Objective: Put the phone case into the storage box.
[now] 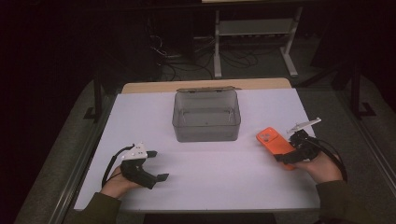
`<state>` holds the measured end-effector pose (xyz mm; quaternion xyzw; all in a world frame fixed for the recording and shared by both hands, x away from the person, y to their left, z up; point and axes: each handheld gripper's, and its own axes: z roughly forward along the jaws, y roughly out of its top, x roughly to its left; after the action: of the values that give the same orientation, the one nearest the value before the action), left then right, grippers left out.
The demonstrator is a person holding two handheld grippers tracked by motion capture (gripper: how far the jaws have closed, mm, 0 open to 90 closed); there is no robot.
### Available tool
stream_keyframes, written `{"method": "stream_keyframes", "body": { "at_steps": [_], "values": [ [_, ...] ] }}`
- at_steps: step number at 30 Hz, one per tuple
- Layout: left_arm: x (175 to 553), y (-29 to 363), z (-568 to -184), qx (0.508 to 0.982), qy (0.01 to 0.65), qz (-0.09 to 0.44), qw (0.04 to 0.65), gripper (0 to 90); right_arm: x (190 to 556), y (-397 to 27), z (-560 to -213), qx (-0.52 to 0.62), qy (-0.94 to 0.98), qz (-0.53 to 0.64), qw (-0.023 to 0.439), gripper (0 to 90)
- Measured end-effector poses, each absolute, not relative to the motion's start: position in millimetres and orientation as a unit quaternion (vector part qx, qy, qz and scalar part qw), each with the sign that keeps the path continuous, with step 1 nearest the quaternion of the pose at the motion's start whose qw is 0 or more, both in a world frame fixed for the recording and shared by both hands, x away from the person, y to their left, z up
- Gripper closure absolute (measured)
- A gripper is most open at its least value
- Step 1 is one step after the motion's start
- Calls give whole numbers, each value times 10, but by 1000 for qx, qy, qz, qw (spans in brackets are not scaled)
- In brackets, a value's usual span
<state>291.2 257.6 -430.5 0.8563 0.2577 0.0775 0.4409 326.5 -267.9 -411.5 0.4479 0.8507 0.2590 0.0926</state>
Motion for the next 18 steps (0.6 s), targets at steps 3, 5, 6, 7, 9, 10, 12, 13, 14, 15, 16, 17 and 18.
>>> {"method": "stream_keyframes", "body": {
  "at_steps": [3, 5, 6, 7, 9, 10, 12, 13, 14, 15, 16, 17, 18],
  "values": [
    [2909, 2575, -4305, 856, 258, 78, 441, 0, 3255, -2627, -4100, 438, 854, 265, 90, 157],
    [2910, 2573, -4306, 856, 257, 78, 441, 0, 3255, -2616, -4095, 435, 855, 266, 91, 157],
    [2910, 2572, -4307, 856, 257, 78, 441, 0, 3252, -2593, -4089, 432, 856, 268, 89, 157],
    [2910, 2572, -4308, 856, 257, 77, 441, 0, 3252, -2593, -4089, 432, 856, 268, 89, 157],
    [2909, 2572, -4307, 856, 257, 77, 441, 0, 3251, -2559, -4083, 427, 859, 270, 88, 157],
    [2909, 2572, -4307, 856, 257, 77, 441, 0, 3251, -2559, -4083, 427, 859, 270, 88, 157],
    [2909, 2571, -4308, 856, 257, 78, 441, 0, 3253, -2534, -4080, 422, 860, 272, 87, 157],
    [2908, 2570, -4308, 856, 258, 77, 441, 0, 3252, -2519, -4080, 422, 860, 274, 87, 157],
    [2908, 2569, -4309, 856, 257, 77, 441, 0, 3256, -2510, -4080, 419, 861, 275, 87, 157],
    [2908, 2567, -4310, 856, 257, 77, 441, 0, 3257, -2499, -4079, 419, 861, 276, 86, 157],
    [2908, 2566, -4310, 856, 257, 77, 441, 0, 3259, -2488, -4081, 417, 861, 277, 85, 157],
    [2907, 2565, -4311, 856, 257, 76, 441, 0, 3260, -2480, -4080, 415, 862, 277, 85, 157],
    [2909, 2566, -4311, 857, 257, 77, 440, 0, 3265, -2465, -4079, 413, 863, 279, 84, 157]
  ]
}}
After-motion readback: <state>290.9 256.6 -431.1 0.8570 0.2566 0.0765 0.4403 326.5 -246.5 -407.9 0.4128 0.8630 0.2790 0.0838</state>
